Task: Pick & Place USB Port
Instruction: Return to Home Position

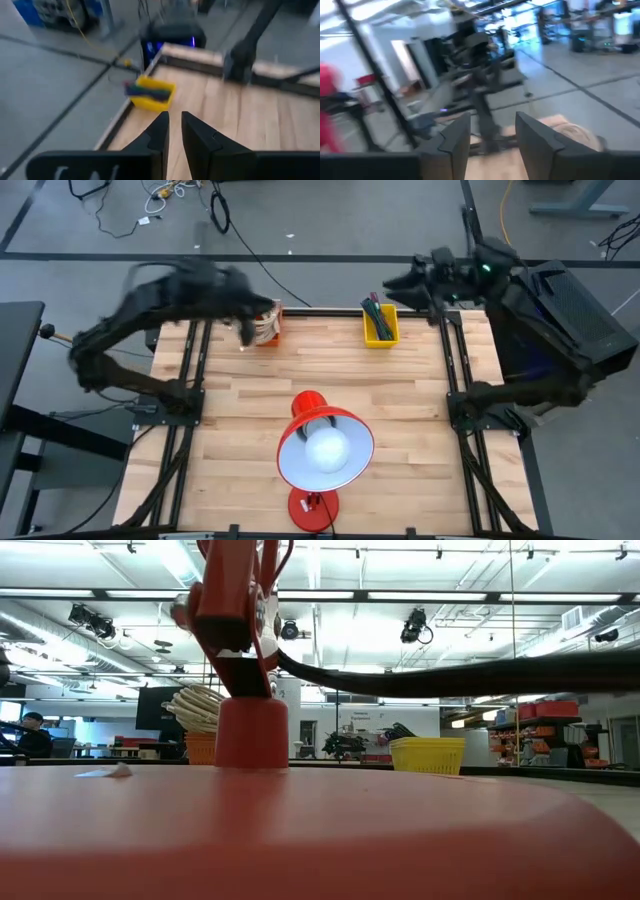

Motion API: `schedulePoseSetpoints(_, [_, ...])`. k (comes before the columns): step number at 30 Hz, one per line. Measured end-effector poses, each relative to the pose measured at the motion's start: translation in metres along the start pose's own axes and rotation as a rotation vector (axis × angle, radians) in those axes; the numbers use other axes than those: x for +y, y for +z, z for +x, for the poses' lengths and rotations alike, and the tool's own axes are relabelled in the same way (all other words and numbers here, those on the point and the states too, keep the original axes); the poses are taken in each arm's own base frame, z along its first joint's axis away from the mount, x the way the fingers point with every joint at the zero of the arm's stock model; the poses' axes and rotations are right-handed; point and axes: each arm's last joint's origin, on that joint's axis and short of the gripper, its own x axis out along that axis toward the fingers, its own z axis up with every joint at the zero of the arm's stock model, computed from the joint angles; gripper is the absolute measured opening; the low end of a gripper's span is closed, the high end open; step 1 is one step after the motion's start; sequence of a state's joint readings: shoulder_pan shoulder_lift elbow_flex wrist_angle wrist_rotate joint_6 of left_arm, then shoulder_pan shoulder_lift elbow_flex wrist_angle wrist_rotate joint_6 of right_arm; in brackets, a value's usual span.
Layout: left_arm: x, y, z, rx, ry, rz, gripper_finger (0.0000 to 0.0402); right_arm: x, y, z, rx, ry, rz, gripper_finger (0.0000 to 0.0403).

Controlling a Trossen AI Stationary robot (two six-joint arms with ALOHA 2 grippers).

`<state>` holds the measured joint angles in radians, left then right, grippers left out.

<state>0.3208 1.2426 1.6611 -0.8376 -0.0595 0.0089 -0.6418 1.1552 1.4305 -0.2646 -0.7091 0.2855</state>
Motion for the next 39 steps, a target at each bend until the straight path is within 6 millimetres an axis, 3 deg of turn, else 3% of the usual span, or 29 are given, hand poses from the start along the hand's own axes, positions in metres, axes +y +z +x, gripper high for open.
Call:
schedulePoseSetpoints(3, [0.004, 0.002, -0.043, -0.101, -0.001, -0.028, 0.0053, 0.038, -0.004, -0.001, -0.009, 0.079, -0.031, 0.0156])
schedulePoseSetpoints(7, [0.000, -0.008, -0.083, -0.125, -0.076, -0.036, 0.0053, 0.071, -0.029, 0.009, 0.033, 0.133, -0.024, 0.0152])
schedulePoseSetpoints(14, [-0.007, -0.036, -0.108, 0.018, -0.091, -0.103, 0.0053, 0.103, -0.087, 0.038, 0.067, 0.218, 0.028, 0.0145])
schedulePoseSetpoints(19, [-0.009, -0.078, -0.098, 0.030, -0.082, -0.174, 0.0053, 0.109, -0.122, 0.047, 0.060, 0.217, 0.071, 0.0138])
schedulePoseSetpoints(24, [-0.015, -0.140, -0.065, -0.014, -0.126, -0.290, 0.0053, 0.105, -0.154, 0.051, 0.050, 0.184, 0.124, 0.0130])
schedulePoseSetpoints(28, [-0.023, -0.183, -0.036, -0.125, -0.269, -0.394, 0.0053, 0.096, -0.181, 0.050, 0.018, 0.167, 0.158, 0.0124])
schedulePoseSetpoints(33, [-0.031, -0.215, -0.013, -0.267, -0.391, -0.464, 0.0053, 0.081, -0.225, 0.037, 0.007, 0.091, 0.241, 0.0114])
schedulePoseSetpoints(39, [-0.033, -0.261, 0.012, -0.117, -0.345, -0.537, 0.0053, 0.061, -0.283, 0.011, -0.037, 0.023, 0.402, 0.0103])
